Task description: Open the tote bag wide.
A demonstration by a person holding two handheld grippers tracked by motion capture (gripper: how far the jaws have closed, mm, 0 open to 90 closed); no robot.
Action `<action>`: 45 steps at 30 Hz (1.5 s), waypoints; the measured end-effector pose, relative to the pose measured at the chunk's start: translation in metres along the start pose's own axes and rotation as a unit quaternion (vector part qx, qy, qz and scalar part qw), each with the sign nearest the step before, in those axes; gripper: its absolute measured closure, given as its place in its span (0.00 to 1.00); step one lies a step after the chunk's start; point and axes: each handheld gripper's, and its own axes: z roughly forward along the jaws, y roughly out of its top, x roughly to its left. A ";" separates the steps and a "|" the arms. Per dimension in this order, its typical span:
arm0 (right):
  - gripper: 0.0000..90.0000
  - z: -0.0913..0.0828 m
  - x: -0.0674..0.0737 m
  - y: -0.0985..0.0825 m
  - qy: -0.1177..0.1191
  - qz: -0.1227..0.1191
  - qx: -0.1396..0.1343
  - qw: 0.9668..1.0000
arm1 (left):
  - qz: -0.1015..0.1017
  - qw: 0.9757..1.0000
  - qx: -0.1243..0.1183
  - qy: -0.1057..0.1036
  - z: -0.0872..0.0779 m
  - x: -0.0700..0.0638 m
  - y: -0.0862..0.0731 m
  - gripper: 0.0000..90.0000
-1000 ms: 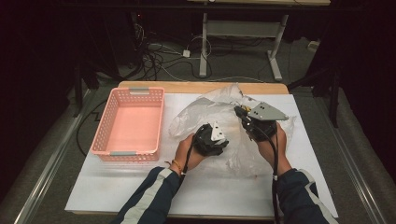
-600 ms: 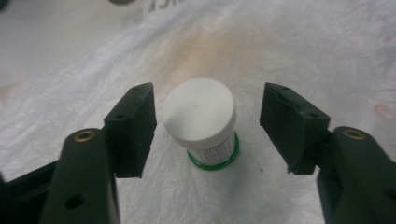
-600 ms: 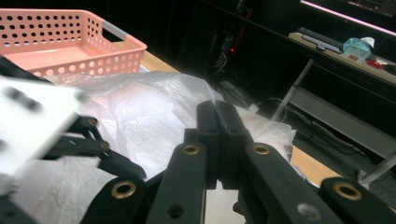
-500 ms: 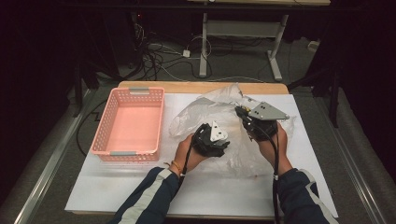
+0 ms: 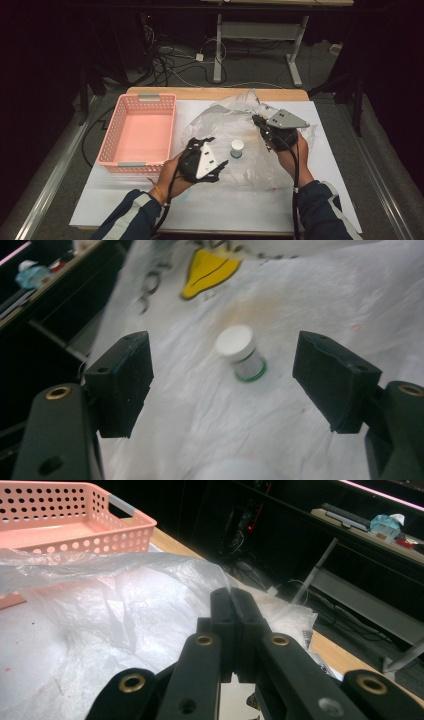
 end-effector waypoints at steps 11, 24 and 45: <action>1.00 -0.003 -0.008 -0.003 -0.007 -0.003 0.007 1.000 | -0.065 0.992 0.103 0.026 0.008 0.029 -0.027 0.31; 0.99 -0.005 -0.011 -0.004 -0.002 0.000 0.000 1.000 | -0.073 0.992 0.107 -0.006 0.012 0.032 -0.032 0.95; 0.51 -0.071 0.023 0.009 0.066 -0.018 -0.043 0.997 | -0.070 0.991 0.112 -0.012 0.013 0.031 -0.036 0.96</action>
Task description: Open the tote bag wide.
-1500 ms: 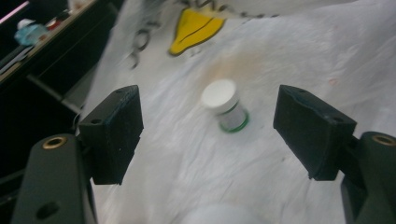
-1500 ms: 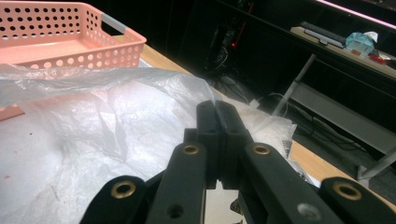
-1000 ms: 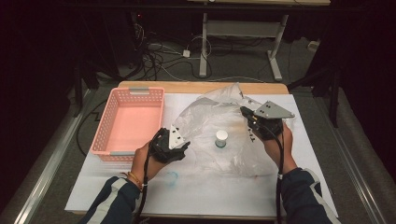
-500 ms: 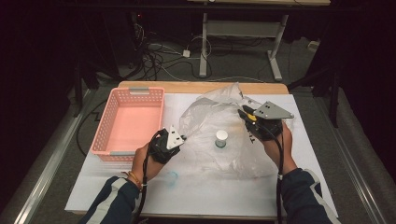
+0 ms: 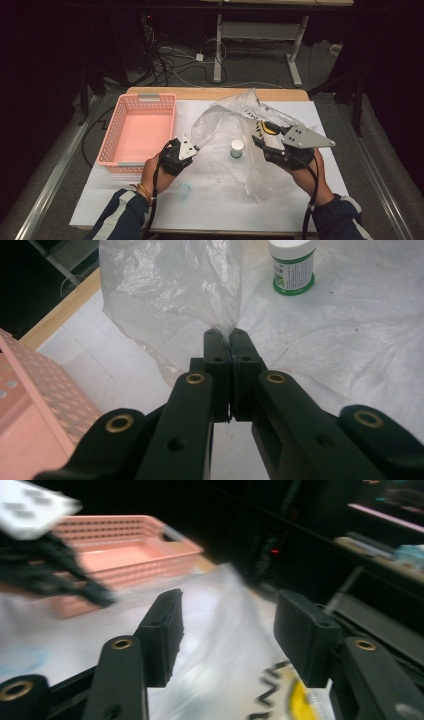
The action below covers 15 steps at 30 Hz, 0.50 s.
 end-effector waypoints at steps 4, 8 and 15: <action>0.43 -0.014 0.019 -0.013 0.041 0.000 0.006 0.999 | 0.002 1.000 0.003 -0.003 0.001 -0.002 0.000 0.96; 0.34 -0.022 0.037 -0.030 0.097 0.006 0.028 0.995 | 0.007 1.000 0.007 -0.004 0.003 -0.004 0.000 0.96; 0.21 -0.025 0.061 -0.055 0.126 -0.033 0.082 0.988 | 0.007 1.000 0.000 -0.006 0.005 -0.007 0.000 0.96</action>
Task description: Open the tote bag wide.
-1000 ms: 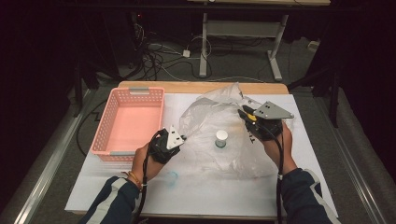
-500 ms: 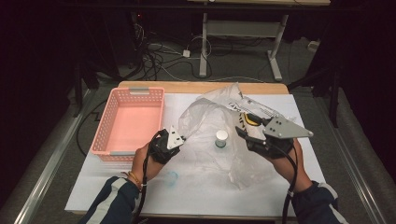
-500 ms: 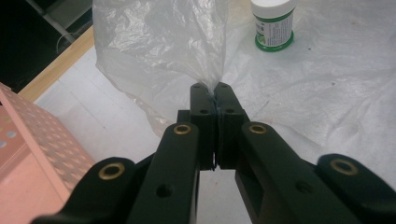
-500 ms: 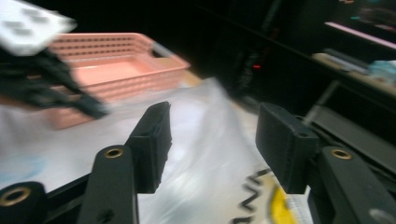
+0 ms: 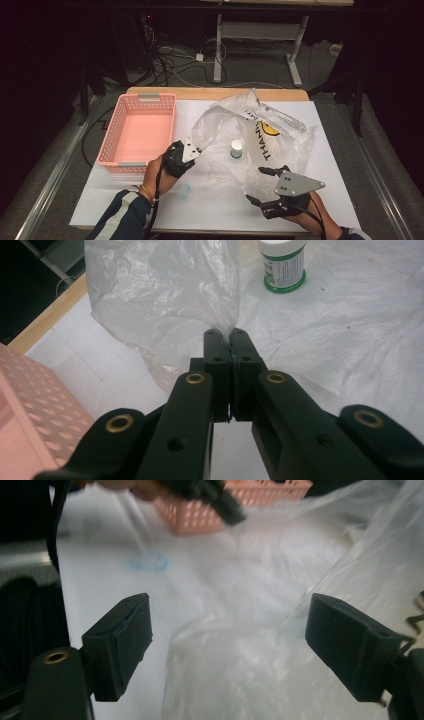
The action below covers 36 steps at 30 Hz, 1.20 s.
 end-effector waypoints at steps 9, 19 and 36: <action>0.54 0.024 0.008 -0.021 -0.024 -0.052 0.078 0.995 | -0.003 1.000 -0.010 0.001 -0.004 0.003 -0.001 0.96; 0.97 0.019 -0.010 -0.023 -0.059 -0.041 0.066 0.995 | -0.002 0.999 -0.035 0.020 -0.020 0.013 0.000 0.96; 0.99 -0.016 -0.044 0.009 -0.135 -0.043 -0.036 0.989 | -0.001 0.994 -0.106 0.029 -0.063 0.037 0.006 0.96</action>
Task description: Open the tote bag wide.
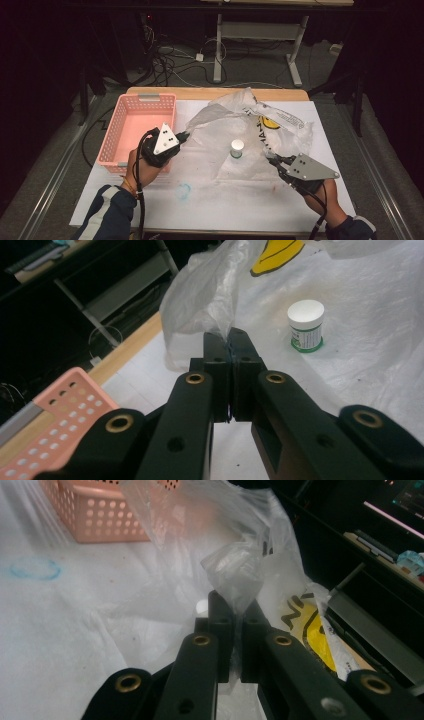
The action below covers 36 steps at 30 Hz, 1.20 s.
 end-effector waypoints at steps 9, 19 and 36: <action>0.99 -0.009 -0.008 0.009 -0.016 -0.004 -0.021 1.000 | -0.019 1.000 -0.021 0.013 -0.021 0.009 -0.003 0.96; 0.99 -0.020 -0.029 0.021 -0.048 0.009 -0.049 0.998 | -0.037 0.998 -0.049 0.021 -0.036 0.019 0.003 0.96; 0.99 0.009 -0.050 0.020 -0.072 0.019 -0.046 0.996 | -0.057 0.996 -0.066 0.020 -0.009 0.030 0.009 0.96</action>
